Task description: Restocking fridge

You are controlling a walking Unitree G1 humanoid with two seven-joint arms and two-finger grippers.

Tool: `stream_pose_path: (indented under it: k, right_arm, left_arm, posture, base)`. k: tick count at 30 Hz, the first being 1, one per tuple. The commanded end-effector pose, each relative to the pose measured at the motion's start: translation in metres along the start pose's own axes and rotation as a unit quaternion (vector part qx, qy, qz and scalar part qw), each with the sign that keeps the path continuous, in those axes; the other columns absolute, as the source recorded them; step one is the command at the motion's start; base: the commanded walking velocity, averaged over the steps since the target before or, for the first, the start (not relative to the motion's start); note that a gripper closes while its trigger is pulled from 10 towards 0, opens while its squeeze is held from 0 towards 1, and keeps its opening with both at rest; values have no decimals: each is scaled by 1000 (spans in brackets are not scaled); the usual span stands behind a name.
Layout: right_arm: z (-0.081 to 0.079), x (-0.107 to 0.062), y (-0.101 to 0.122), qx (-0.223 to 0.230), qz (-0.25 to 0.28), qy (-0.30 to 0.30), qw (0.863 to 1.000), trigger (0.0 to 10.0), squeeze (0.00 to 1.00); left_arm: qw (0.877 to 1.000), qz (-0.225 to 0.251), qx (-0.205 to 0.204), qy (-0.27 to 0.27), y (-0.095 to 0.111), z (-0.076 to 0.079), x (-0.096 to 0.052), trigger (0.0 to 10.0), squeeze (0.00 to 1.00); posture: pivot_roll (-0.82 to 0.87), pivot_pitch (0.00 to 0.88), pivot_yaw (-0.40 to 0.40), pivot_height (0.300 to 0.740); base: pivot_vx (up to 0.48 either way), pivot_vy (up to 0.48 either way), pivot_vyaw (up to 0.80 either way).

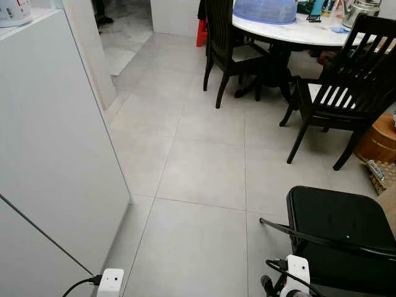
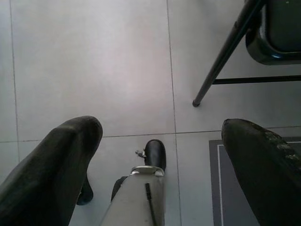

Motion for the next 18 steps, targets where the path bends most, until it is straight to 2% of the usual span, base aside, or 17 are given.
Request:
stream_pose_path:
  k: [1,2,4,5,7,9,10,15,18]
  right_arm:
    - [2,0,-2,-1,-3,-3,1000,10000,0]
    - [2,0,-2,-11,-4,-4,1000,10000,0]
    - [4,-1,3,-100,-8,-8,995,10000,0]
    - [4,-1,4,-125,-8,-8,992,10000,0]
    - [5,-1,6,-167,-15,-8,986,10000,0]
    - [5,-1,6,-184,-17,-6,983,10000,0]
    - [4,-1,8,-217,-21,-2,976,10000,0]
    - [5,-1,5,-190,-17,-9,982,10000,0]
    - [6,-1,1,-129,-20,-14,991,10000,0]
  left_arm:
    - [1000,-7,18,-3,-4,1,0,10000,0]
    - [1000,-8,22,-3,-4,1,0,10000,0]
    - [999,-8,40,-5,-4,1,0,10000,0]
    - [999,-8,42,-6,-4,1,0,10000,0]
    - [999,-8,42,-6,-4,2,0,10000,0]
    - [999,-8,42,-6,-4,2,0,10000,0]
    - [999,-8,44,-6,-5,2,0,10000,0]
    - [999,-8,46,-5,-5,2,-1,10000,0]
    - [999,-9,45,-5,-6,2,-1,10000,0]
  posture:
    - [67,0,-31,740]
    - [67,0,-31,740]
    - [65,0,-31,740]
    - [65,0,-31,740]
    - [63,0,-31,740]
    - [63,0,-31,740]
    - [63,0,-32,740]
    - [58,0,-30,740]
    - [62,0,-28,740]
  base:
    - [0,0,0]
    - [0,0,0]
    - [0,0,0]
    - [0,0,0]
    - [0,0,0]
    - [0,0,0]
    - [0,0,0]
    - [0,0,0]
    - [0,0,0]
Point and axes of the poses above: a point about 5 cm out from each wrist's last joint towards the gripper, its own x axis pointing out of the wrist towards the gripper, its own y axis along the axis of the wrist's last joint, z = x × y, the point moved 1 cm from there along x, pointing out of the wrist towards the gripper, and after that the axes turned 9 degrees about x, right-handed, at the moved point
